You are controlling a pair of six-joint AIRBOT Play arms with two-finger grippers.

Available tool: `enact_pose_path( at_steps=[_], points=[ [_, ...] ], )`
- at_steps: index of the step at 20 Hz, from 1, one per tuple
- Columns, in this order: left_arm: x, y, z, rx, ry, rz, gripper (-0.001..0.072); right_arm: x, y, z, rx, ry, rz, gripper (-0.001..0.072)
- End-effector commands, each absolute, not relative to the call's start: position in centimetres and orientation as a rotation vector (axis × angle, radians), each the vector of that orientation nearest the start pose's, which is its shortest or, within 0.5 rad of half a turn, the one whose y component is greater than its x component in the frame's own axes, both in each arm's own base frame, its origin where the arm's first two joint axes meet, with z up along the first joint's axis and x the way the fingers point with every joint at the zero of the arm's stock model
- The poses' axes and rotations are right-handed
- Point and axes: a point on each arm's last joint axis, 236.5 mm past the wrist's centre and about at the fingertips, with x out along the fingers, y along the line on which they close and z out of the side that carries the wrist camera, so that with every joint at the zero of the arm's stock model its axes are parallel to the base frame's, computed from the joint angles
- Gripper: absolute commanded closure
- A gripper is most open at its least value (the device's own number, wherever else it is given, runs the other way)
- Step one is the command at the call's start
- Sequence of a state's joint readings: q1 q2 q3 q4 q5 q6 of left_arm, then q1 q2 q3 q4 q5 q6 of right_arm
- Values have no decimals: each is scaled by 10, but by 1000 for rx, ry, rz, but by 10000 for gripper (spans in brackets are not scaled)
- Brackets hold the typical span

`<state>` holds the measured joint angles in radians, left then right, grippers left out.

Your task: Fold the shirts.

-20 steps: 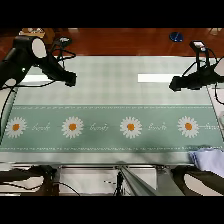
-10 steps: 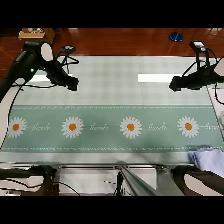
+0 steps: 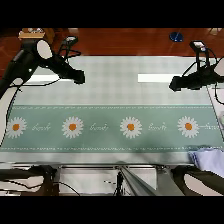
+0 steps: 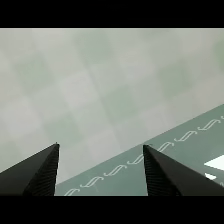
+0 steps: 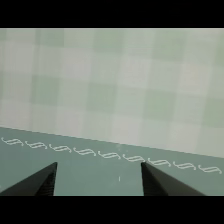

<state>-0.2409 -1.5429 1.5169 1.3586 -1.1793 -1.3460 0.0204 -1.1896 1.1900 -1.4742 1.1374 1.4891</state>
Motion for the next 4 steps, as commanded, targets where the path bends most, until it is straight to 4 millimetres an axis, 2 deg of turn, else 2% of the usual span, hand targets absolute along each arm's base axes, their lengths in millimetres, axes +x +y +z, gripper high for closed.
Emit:
enact_pose_path(
  at_steps=[1,4],
  points=[
    [450,-157,42,133,1130,-485,78,391,29,57,2,1132,120,130],
    [452,-147,43,120,1131,-466,78,391,29,57,2,1132,120,130]
  ],
)
